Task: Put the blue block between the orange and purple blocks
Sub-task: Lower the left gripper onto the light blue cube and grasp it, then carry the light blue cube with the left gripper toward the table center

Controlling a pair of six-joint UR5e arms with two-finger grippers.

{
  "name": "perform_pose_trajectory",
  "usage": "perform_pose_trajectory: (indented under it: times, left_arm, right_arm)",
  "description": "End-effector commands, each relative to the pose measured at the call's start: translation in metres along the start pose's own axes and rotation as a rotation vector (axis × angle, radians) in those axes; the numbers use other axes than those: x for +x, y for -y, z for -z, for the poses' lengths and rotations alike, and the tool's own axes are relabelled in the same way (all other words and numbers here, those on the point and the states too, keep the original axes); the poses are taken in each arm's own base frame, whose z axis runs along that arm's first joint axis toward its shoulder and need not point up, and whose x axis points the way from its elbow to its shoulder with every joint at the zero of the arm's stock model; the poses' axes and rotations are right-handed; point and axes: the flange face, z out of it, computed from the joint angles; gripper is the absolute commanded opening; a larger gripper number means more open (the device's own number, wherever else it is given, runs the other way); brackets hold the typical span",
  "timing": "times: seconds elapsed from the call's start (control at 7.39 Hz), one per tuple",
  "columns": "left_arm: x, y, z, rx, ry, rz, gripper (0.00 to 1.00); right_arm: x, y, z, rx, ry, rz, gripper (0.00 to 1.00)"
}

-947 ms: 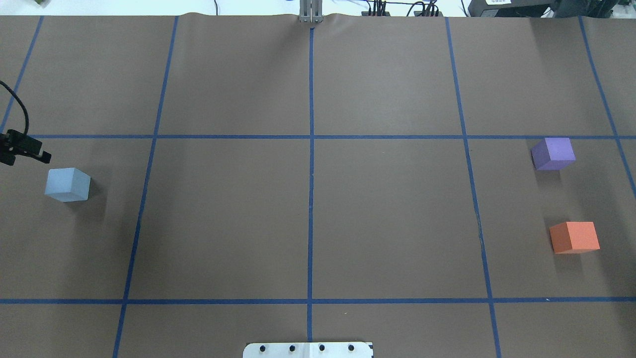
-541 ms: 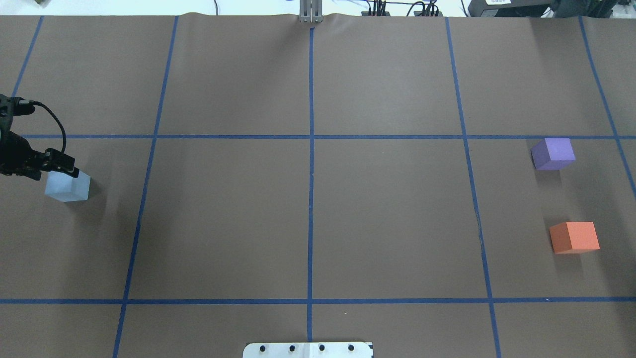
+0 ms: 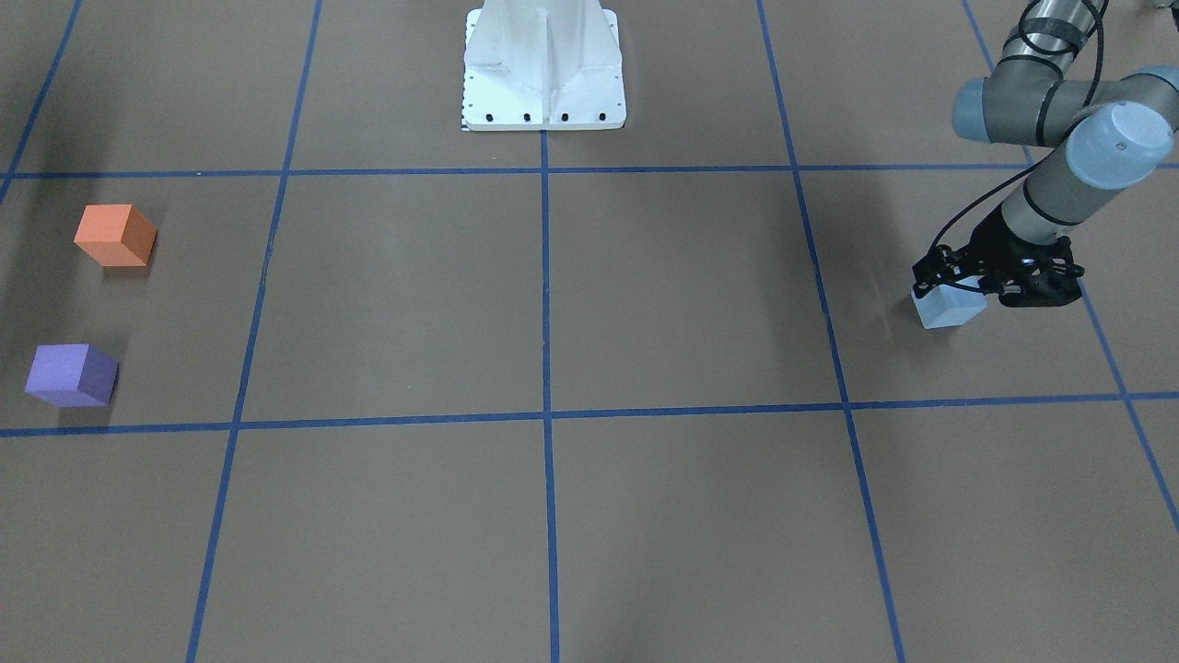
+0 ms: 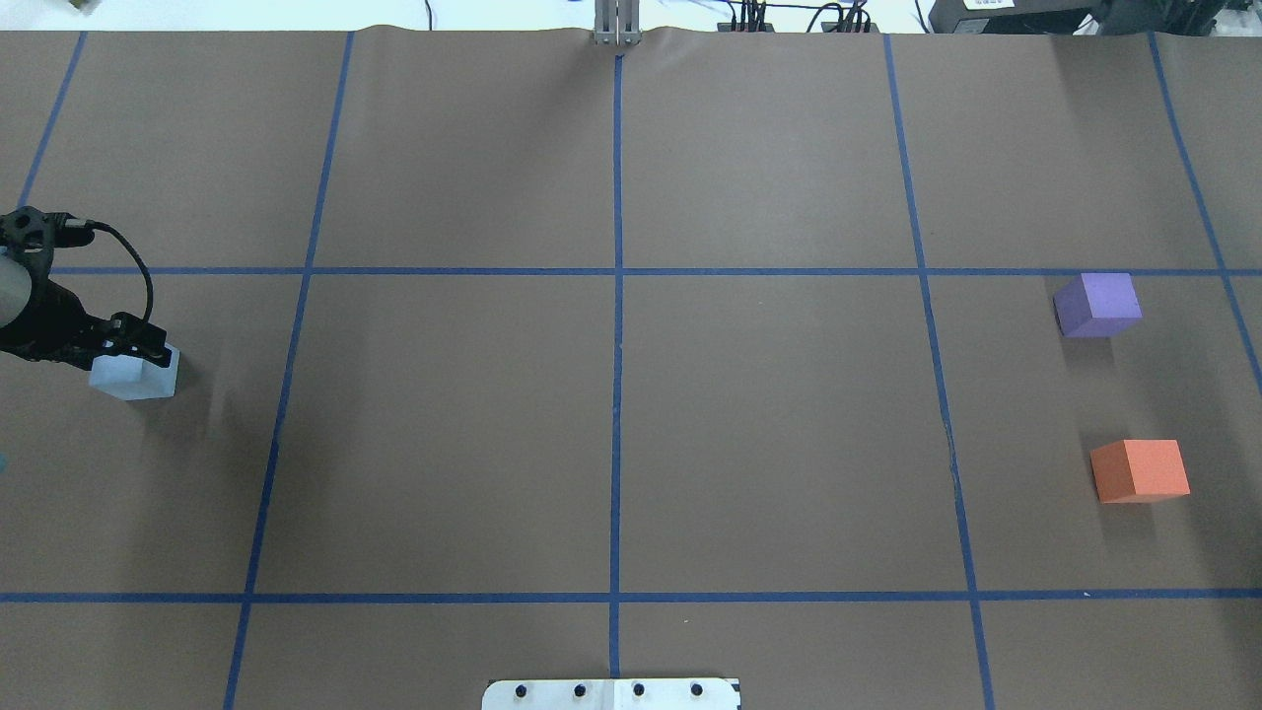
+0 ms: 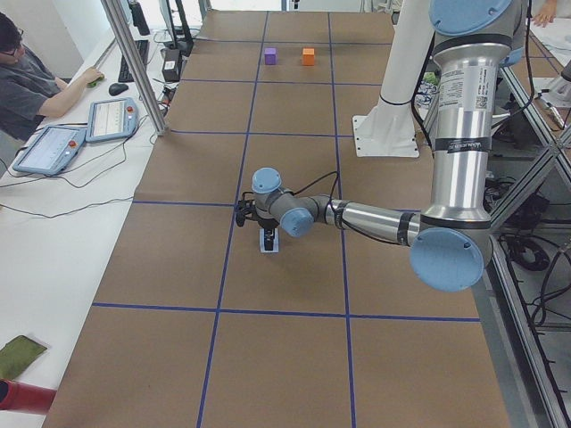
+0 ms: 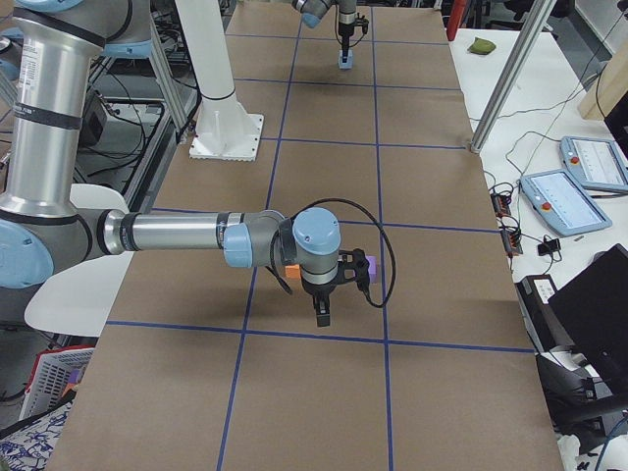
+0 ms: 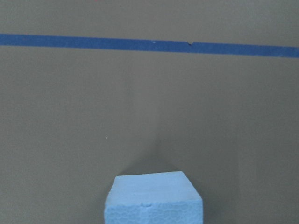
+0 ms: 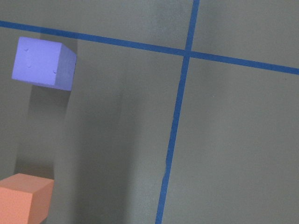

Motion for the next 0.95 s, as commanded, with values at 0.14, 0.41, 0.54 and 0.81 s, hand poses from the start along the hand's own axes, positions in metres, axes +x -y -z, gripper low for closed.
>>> perform_pose_trajectory:
  times: [0.14,0.41,0.54,0.81]
  left_arm:
    - [0.003,-0.004,-0.009,0.002,0.021,-0.024,0.67]
    - [0.016,-0.003,0.001,0.019,0.001,-0.042,0.37]
    - [0.030,-0.001,0.012,0.036,-0.020,-0.060,0.37]
    - [0.078,0.017,0.033,0.058,-0.050,-0.071,0.38]
  right_arm:
    - [0.000,0.000,0.000,0.000,0.000,0.001,1.00]
    - [0.000,0.000,0.000,0.001,0.000,0.001,1.00]
    - [-0.001,0.000,0.001,0.002,0.000,0.002,1.00]
    - [-0.001,0.000,0.001,0.002,0.000,0.002,1.00]
